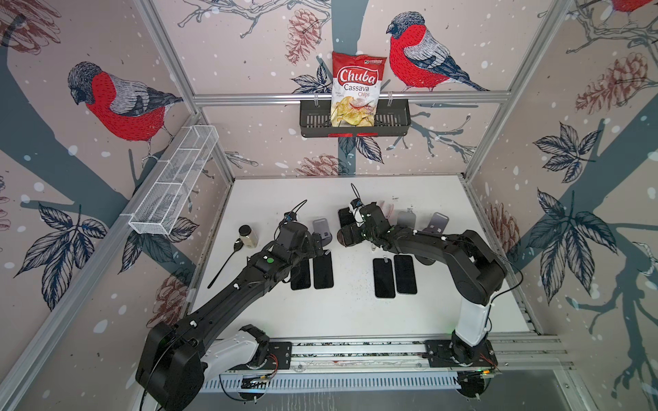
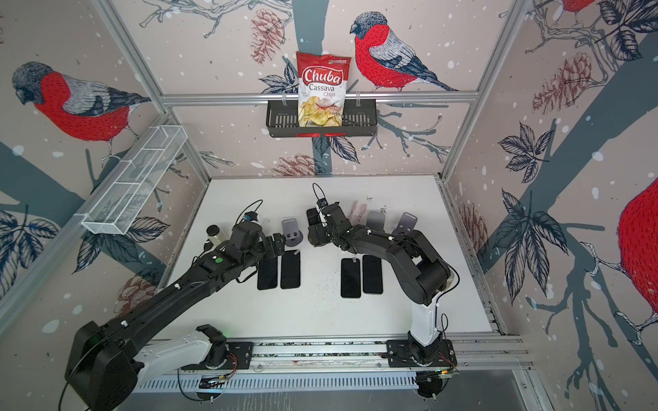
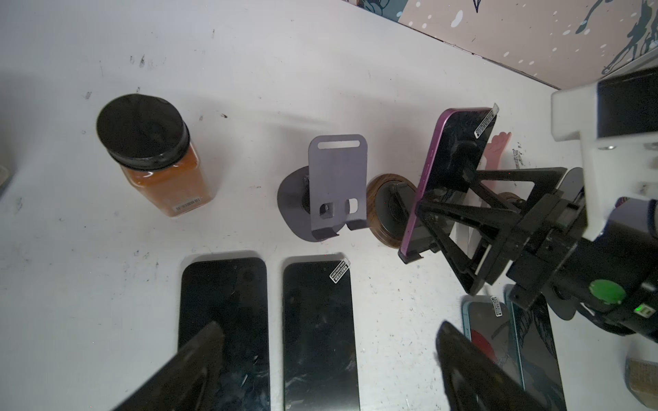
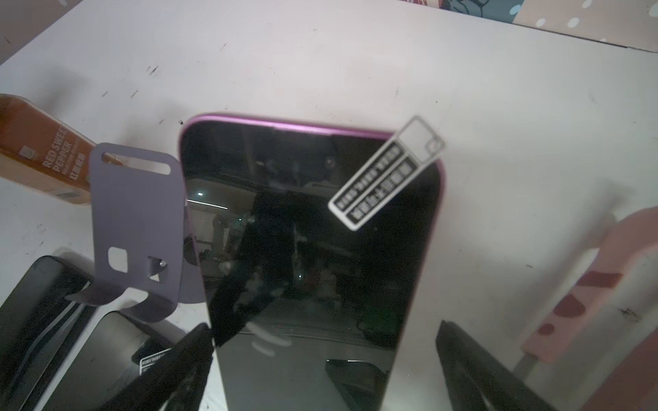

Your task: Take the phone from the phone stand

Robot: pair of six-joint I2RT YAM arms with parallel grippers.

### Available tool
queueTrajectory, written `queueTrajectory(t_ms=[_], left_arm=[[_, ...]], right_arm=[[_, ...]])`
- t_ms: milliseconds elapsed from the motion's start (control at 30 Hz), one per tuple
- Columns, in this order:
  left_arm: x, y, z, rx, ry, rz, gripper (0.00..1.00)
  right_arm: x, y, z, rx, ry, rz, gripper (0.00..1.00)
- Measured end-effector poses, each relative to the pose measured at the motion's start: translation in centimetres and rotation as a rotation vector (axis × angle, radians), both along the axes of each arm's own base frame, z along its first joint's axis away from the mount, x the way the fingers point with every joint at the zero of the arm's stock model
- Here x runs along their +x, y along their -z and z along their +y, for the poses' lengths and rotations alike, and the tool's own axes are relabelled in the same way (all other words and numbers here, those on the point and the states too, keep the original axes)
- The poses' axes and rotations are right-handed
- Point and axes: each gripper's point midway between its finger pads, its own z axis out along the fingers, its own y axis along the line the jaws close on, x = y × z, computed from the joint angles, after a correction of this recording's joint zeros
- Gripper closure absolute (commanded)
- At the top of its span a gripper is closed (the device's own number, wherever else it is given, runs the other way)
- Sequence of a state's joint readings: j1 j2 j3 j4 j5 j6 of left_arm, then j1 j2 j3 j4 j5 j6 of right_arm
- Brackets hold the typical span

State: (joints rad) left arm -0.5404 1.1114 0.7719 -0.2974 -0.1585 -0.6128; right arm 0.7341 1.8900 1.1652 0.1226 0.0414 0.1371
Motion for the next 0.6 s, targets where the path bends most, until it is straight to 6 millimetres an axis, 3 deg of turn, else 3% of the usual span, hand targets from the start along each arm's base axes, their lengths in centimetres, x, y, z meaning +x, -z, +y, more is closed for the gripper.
queueTrajectory(t_ms=[267,600], left_arm=[[0.0,0.0,0.1,0.005,0.000,-0.001,0.07],[0.0,0.4,0.1,0.017,0.002,0.002,0.07]], right_arm=[[0.3,0.4,0.6,-0.001,-0.002,0.001,0.09],[0.1,0.6,1.1,0.012,0.008,0.014,0.32]])
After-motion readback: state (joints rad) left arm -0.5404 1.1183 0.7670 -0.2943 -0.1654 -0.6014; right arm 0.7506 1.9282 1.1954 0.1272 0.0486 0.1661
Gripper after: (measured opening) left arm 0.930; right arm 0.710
